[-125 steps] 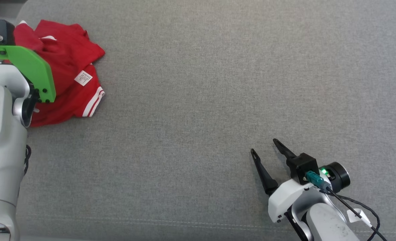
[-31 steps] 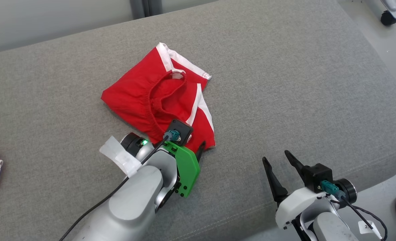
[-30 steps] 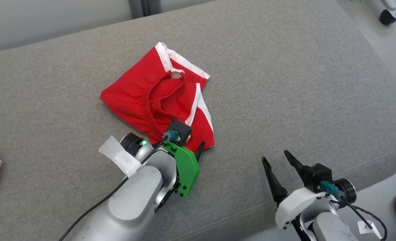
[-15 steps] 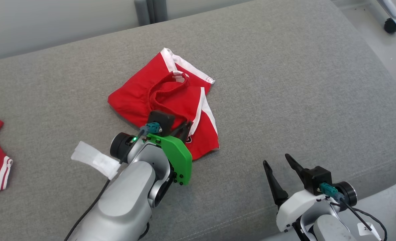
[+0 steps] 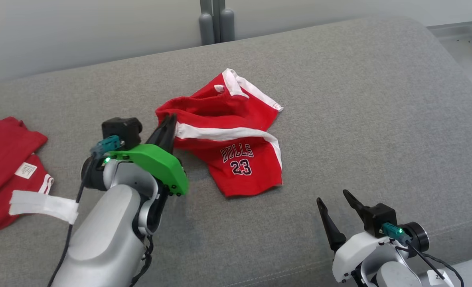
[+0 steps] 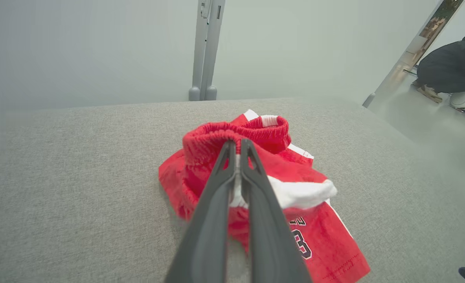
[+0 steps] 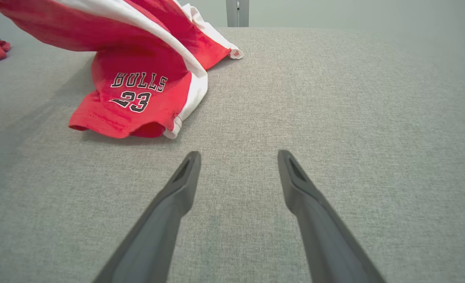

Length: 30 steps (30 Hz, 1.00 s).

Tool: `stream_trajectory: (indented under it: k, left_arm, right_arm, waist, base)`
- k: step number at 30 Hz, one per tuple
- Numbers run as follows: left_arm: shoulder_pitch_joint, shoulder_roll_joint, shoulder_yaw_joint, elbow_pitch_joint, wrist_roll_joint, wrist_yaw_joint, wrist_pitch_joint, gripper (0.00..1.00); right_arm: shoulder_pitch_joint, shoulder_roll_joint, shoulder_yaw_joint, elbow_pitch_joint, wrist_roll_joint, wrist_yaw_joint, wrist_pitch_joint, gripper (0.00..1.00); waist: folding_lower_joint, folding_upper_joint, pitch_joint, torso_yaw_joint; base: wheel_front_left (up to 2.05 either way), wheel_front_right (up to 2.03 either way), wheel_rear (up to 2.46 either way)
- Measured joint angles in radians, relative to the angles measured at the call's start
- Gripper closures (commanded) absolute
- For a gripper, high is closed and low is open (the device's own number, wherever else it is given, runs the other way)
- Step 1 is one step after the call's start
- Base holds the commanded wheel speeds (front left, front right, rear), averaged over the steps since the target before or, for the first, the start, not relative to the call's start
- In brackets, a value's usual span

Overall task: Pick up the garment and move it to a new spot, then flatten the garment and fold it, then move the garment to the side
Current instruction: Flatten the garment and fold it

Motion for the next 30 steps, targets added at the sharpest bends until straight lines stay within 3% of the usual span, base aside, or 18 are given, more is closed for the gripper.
stream_trajectory:
  k: [16, 21, 30]
  left_arm:
    - [0.131, 0.126, 0.069, -0.034, -0.018, 0.107, 0.027, 1.00]
    - [0.188, 0.139, 0.072, -0.016, -0.023, 0.139, 0.030, 1.00]
    - [0.251, 0.130, 0.072, -0.013, -0.047, 0.156, 0.032, 1.00]
  right_arm:
    - [0.006, 0.000, -0.010, -0.024, -0.009, 0.000, 0.021, 0.00]
    - [0.006, 0.000, -0.020, -0.027, -0.013, 0.000, 0.023, 0.00]
    - [0.010, 0.000, -0.039, -0.031, -0.022, 0.000, 0.027, 0.00]
  waist:
    - [0.0000, 0.0000, -0.002, 0.055]
    - [0.0000, 0.0000, 0.003, 0.064]
    - [0.0000, 0.0000, -0.002, 0.085]
  base:
    - [0.00, 0.00, 0.00]
    - [0.00, 0.00, 0.00]
    - [0.00, 0.00, 0.00]
